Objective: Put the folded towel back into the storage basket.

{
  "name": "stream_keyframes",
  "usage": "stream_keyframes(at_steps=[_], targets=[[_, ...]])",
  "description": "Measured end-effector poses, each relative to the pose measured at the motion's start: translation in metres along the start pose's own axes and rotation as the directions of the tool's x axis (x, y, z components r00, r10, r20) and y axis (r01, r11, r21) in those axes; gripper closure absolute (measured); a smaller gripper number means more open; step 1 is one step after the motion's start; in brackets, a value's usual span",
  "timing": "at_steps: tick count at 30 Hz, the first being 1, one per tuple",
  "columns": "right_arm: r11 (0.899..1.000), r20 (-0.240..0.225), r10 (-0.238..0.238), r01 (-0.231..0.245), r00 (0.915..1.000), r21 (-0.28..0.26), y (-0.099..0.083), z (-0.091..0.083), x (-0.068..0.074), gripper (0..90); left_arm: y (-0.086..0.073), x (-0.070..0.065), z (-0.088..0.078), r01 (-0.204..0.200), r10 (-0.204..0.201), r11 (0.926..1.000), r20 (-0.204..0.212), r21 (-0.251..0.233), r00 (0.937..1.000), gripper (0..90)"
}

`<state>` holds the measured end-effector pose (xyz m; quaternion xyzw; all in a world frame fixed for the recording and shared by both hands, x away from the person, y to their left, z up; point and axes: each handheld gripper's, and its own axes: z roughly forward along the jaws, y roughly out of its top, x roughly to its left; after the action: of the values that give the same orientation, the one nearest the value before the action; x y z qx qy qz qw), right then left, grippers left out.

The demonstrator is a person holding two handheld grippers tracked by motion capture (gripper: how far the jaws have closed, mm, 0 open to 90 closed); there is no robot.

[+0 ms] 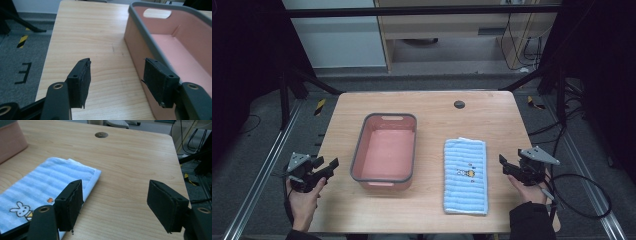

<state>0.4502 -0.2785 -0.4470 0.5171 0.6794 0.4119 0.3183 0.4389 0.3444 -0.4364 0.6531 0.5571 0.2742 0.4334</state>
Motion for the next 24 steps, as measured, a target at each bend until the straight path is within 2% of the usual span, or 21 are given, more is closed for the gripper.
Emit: stream_keyframes(at_steps=[8,14,23,24], targets=[[0.998,-0.023,0.020,-0.022,0.9995,-0.059,0.010,-0.012,-0.003,29.1,0.012,-0.013,-0.014,-0.012,0.014,0.9989,0.035,-0.046,0.9993,36.9],[0.997,-0.052,0.028,-0.031,0.9982,-0.064,0.014,-0.014,-0.001,28.5,0.018,-0.027,-0.020,-0.037,0.041,0.9973,0.058,-0.064,0.9975,35.2],[0.997,-0.065,0.002,-0.006,0.9979,-0.071,0.021,-0.017,0.004,29.1,0.023,-0.056,-0.024,-0.083,0.091,0.9937,0.107,-0.075,0.9901,35.2],[0.997,-0.072,0.009,-0.015,0.9974,-0.076,0.022,-0.018,0.004,29.1,0.023,-0.063,-0.024,-0.094,0.102,0.9925,0.116,-0.078,0.9880,35.2]])
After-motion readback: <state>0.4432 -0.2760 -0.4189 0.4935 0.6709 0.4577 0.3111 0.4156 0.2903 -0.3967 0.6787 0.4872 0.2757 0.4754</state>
